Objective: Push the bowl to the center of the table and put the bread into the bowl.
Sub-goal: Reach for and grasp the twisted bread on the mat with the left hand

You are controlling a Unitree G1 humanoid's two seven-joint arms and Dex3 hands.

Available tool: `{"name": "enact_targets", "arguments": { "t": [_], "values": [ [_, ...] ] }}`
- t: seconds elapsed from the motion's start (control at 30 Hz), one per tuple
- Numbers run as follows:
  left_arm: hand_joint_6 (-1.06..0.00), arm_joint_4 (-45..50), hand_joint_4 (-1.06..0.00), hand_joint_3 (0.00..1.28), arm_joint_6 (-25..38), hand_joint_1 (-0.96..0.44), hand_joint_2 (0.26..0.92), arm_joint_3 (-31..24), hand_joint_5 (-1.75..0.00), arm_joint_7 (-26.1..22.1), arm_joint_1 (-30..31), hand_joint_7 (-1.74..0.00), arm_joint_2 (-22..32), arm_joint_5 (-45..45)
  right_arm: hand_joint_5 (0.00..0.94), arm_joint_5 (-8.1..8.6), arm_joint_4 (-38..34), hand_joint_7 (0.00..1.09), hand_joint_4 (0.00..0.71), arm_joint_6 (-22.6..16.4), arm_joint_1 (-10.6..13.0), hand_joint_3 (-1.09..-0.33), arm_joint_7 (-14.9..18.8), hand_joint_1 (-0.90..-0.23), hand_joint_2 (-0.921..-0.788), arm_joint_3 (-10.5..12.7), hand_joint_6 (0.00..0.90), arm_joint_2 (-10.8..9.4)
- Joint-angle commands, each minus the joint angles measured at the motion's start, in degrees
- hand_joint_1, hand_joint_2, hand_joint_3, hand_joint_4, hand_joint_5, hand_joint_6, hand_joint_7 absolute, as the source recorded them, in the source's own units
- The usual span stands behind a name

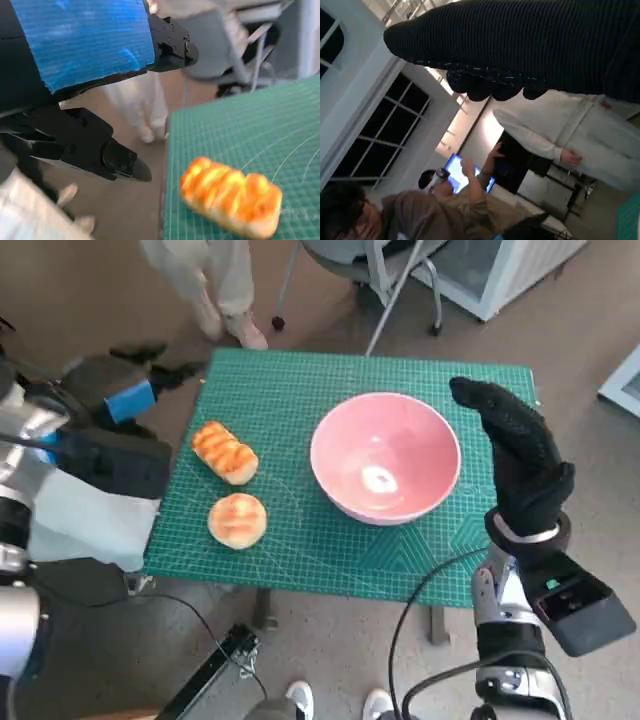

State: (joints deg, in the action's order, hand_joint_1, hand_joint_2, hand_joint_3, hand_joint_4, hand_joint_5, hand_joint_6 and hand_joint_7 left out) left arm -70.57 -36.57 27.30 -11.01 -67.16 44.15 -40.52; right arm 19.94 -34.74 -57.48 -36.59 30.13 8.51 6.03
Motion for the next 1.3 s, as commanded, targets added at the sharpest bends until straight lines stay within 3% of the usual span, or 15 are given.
{"name": "enact_targets", "arguments": {
  "t": [0.03, 0.37, 0.5, 0.83, 1.1, 1.3],
  "values": [
    [-0.24, -0.3, -0.11, 0.00, 2.0, -0.20, 0.728, 0.1, -0.01, -0.2, 0.0, -0.02, -2.7, 0.3, 0.004, -0.03, -1.2, 0.81, 0.329, 1.2, 0.2, -0.659, 0.8, -0.597, -0.921, -0.5, 0.002, -0.1],
    [-0.24, -0.5, -0.12, 0.00, 2.8, -0.21, 0.730, 0.8, 0.00, 0.1, 0.0, -0.02, -3.6, -0.3, 0.003, 0.48, -1.1, 0.82, 0.328, 1.7, 0.2, -0.663, 1.4, -0.597, -0.921, -0.6, -0.001, -0.1],
    [-0.25, -1.9, -0.12, 0.00, 4.3, -0.21, 0.730, 3.3, 0.00, 1.4, 0.1, -0.02, -7.4, -2.3, 0.002, 0.93, -0.7, 0.82, 0.324, 1.7, 1.0, -0.664, 2.3, -0.594, -0.921, -0.5, -0.001, 0.7],
    [-0.25, -4.2, -0.12, 0.00, 6.7, -0.18, 0.729, 6.6, 0.00, 3.7, 1.0, -0.01, -10.6, -5.4, 0.000, 1.21, 0.4, 0.82, 0.311, 1.7, 1.8, -0.671, 2.9, -0.576, -0.921, -0.1, -0.001, 1.3],
    [-0.24, -5.7, -0.12, 0.00, 10.3, -0.18, 0.731, 10.3, 0.00, 4.4, 1.3, -0.01, -12.5, -8.8, 0.002, 0.84, 1.0, 0.82, 0.314, 1.7, 2.3, -0.675, 2.5, -0.565, -0.921, 0.4, 0.001, 1.9],
    [-0.24, -6.6, -0.12, 0.00, 13.4, -0.19, 0.734, 12.3, 0.00, 4.0, 1.6, 0.00, -14.0, -10.4, 0.005, -0.82, 1.2, 0.83, 0.321, 0.9, 2.7, -0.680, 1.3, -0.567, -0.921, 0.6, 0.005, 2.4]
  ]
}}
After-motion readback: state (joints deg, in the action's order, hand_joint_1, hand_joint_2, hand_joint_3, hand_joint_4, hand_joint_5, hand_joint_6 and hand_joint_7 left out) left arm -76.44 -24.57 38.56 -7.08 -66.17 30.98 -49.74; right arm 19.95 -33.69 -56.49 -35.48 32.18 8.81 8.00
